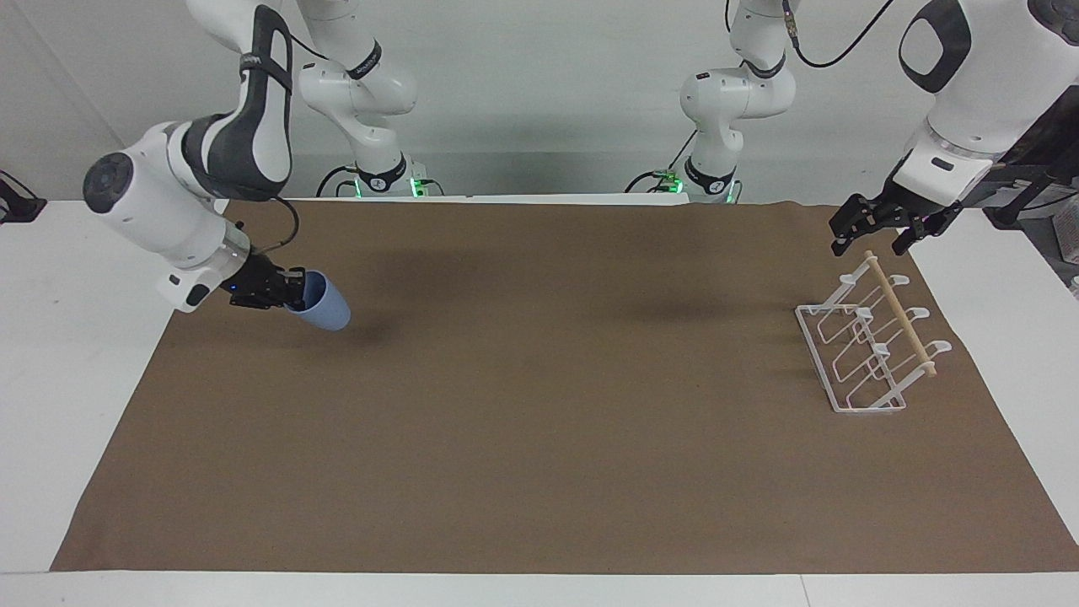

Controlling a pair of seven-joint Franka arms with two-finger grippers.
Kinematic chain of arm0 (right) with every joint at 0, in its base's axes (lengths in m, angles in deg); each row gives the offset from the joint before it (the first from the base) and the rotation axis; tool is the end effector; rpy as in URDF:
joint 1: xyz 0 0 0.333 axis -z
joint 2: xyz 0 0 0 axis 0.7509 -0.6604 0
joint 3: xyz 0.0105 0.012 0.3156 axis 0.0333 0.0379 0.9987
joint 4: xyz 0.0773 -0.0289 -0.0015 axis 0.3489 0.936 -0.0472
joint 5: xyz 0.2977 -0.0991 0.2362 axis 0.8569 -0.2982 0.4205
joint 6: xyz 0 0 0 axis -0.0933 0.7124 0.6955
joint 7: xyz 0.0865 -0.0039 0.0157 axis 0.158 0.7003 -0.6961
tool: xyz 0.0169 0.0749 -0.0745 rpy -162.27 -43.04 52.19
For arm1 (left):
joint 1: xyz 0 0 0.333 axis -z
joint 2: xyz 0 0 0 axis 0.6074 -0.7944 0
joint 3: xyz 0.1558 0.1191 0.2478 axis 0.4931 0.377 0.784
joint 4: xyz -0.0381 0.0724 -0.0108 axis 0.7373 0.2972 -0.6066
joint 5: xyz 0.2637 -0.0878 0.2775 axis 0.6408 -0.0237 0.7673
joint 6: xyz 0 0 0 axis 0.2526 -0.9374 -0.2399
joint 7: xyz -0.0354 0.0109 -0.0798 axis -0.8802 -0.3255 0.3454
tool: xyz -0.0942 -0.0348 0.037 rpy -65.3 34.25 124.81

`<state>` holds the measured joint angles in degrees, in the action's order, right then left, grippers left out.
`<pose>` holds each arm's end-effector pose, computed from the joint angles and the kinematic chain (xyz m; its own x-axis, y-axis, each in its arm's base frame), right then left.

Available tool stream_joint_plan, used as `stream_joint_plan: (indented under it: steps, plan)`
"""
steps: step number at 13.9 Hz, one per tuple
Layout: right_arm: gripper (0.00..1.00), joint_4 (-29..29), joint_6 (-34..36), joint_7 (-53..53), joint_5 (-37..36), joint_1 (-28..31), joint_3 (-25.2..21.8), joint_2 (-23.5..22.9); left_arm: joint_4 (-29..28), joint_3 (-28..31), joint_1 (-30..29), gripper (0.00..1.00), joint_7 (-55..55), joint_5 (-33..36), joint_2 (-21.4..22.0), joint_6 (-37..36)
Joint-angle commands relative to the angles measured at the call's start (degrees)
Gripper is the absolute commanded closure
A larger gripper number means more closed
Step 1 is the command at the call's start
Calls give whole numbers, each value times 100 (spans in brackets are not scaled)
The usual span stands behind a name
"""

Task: Hang cup on cup holder
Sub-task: 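Lift the blue cup with the right gripper toward the table center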

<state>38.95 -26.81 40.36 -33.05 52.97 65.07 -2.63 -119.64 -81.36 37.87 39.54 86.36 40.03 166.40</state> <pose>0.5649 -0.0479 0.4769 0.9861 0.1052 -0.1290 0.0501 -0.9267 -0.3724 0.5480 -0.0403 0.6045 0.9959 -0.0909 0.0007 -0.0909 -0.9958 0.0084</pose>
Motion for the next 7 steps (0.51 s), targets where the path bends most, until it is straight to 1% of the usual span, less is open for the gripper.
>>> stream_joint_plan:
  steps: [1,2,3,4,5,6,7]
  plan:
    - [100,-353,506,955,1135,-209,20,-81,-93,-37,-64,0,56,86,133,-88]
    - [100,-249,454,1211,1575,-376,20,-54,-110,-37,-64,0,56,86,142,-157]
    - [100,-108,358,1535,1858,-647,20,-19,-110,-37,-64,0,56,86,150,-158]
    - [100,111,18,2069,2261,-876,20,77,-110,-37,-64,0,56,86,151,-167]
    - [100,461,-334,2484,2752,-1139,20,208,-110,-37,-64,0,30,86,159,-315]
    - [100,760,-572,2592,3227,-1325,20,323,-128,-29,-64,0,21,86,168,-368]
    - [100,1059,-958,2689,3736,-1527,20,428,-111,-37,-64,0,-101,77,168,-421]
